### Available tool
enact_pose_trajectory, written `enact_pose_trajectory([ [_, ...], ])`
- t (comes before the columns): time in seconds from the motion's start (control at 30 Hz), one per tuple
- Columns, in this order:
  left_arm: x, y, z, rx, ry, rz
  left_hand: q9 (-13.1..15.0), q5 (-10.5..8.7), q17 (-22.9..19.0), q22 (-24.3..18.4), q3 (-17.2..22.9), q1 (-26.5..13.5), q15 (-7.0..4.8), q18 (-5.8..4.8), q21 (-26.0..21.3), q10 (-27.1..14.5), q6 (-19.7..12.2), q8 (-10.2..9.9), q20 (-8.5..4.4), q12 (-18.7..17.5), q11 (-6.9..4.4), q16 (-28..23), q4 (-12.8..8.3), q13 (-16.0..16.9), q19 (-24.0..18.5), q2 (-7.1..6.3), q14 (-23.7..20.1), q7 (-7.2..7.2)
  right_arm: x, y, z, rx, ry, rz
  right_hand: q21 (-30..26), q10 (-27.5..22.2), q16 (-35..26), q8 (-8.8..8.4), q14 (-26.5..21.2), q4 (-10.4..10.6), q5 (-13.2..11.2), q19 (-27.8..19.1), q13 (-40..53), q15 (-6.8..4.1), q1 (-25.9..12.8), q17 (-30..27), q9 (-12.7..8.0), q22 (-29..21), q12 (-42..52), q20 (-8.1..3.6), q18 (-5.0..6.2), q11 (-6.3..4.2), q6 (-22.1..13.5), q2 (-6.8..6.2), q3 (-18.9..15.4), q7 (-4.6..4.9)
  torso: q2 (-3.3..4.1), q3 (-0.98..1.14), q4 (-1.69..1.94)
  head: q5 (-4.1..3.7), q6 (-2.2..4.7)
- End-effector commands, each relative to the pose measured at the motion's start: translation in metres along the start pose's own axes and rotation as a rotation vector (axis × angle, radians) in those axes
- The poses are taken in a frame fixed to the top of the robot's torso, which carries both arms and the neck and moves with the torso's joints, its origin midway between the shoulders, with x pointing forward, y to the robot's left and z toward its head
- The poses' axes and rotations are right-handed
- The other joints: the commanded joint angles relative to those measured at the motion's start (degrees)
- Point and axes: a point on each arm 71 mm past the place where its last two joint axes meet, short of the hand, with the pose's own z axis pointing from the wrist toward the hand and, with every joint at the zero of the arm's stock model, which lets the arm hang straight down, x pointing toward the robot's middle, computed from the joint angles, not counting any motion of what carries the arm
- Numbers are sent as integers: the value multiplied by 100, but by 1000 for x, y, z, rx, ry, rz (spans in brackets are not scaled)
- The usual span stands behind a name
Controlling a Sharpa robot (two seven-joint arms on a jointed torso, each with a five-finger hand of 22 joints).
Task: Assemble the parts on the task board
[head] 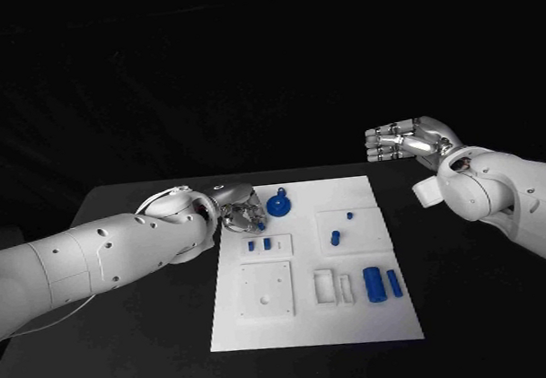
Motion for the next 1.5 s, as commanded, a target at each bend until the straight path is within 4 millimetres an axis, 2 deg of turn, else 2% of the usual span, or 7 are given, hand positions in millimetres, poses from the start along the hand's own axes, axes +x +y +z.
enact_pose_trajectory([
  [0.03, 6, -2, 1, -3, 48, 11, 9, -33, -4, 105, -37, 8, -9, 60, 23, -37, 5, 14, -3, 19, 13, 25, -4, 7, -39, 48, -33, 22, 2, 1, 0, -8, 18, -2, -4, -6, -33, -5, -21, 0, 15, 2, -9, 1, -21, -7, 3, -8, -15, -2, 87, 1, 30, -16, 24, 14, 0, 2, -1, -12, -11],
  [0.17, 6, -3, 2, -5, 56, 25, 9, -118, -6, 102, -67, -2, -10, 57, 18, -39, 8, 15, 0, 19, 10, 22, 20, 7, -43, 47, -39, 16, 1, 1, 0, -7, 18, -3, -4, -6, -33, -5, -21, 0, 15, 2, -9, 1, -21, -7, 3, -8, -15, -2, 87, 1, 30, -16, 24, 14, 1, 3, 1, -27, -16],
  [0.67, 6, -4, 2, 2, 45, 48, 1, -147, -10, 99, -105, 19, -2, 57, 3, -57, -53, 9, 6, 19, 19, 23, 49, 7, -37, 1, -38, 21, 1, 0, 0, -5, 18, -3, -4, -2, -33, -3, -21, 6, 12, 4, -9, 1, -23, -7, 3, -8, -16, -2, 89, 2, 36, -14, 41, 11, 0, 0, 5, -30, -6],
  [0.87, 6, -4, 2, 8, 29, 43, -5, -87, -19, 104, -52, 32, 21, 73, -7, -109, -236, 7, 28, 18, 50, 17, 52, 6, -44, -55, -39, 58, 0, 0, 0, -5, 17, -3, -4, -7, -34, -4, -25, 12, 11, 0, -9, 4, -29, -8, 3, -8, -16, -3, 86, 3, 31, -23, 36, 13, 3, -3, 8, -27, -23],
  [1.33, 4, -2, 0, 4, 2, 37, -17, -106, -42, 103, 155, -4, 59, 116, -18, -284, -643, 6, 67, 17, 106, 6, 134, 4, -37, -255, -43, 65, 0, 0, 0, -4, 14, -4, -4, -12, -34, -4, -30, 13, 7, -7, -9, 4, -27, -7, 3, -8, -15, 0, 86, 4, 24, -27, 15, 14, 1, -4, 5, -35, 11],
  [1.43, 3, -1, -1, 3, -5, 31, -26, -112, -45, 101, 183, -4, 60, 119, -22, -294, -834, 2, 70, 16, 107, 5, 147, 3, -33, -290, -40, 50, 0, 0, 0, -2, 14, -4, -5, -19, -34, -4, -35, 9, 9, -11, -9, 7, -25, -8, 3, -8, -16, 1, 84, 7, 15, -35, 3, 14, 1, -2, 4, -37, 10],
  [1.5, 2, -1, -1, 0, -13, 27, -27, -206, -47, 98, 200, -1, 51, 119, -26, -273, -993, 6, 66, 18, 96, 6, 171, 4, -24, -295, -33, 32, 0, 0, 0, -3, 13, -5, -7, -28, -36, -4, -47, 5, 9, -26, -9, 23, -19, -8, 3, -9, -16, 1, 78, 12, 15, -35, -10, 16, 1, -3, 4, -39, -18],
])
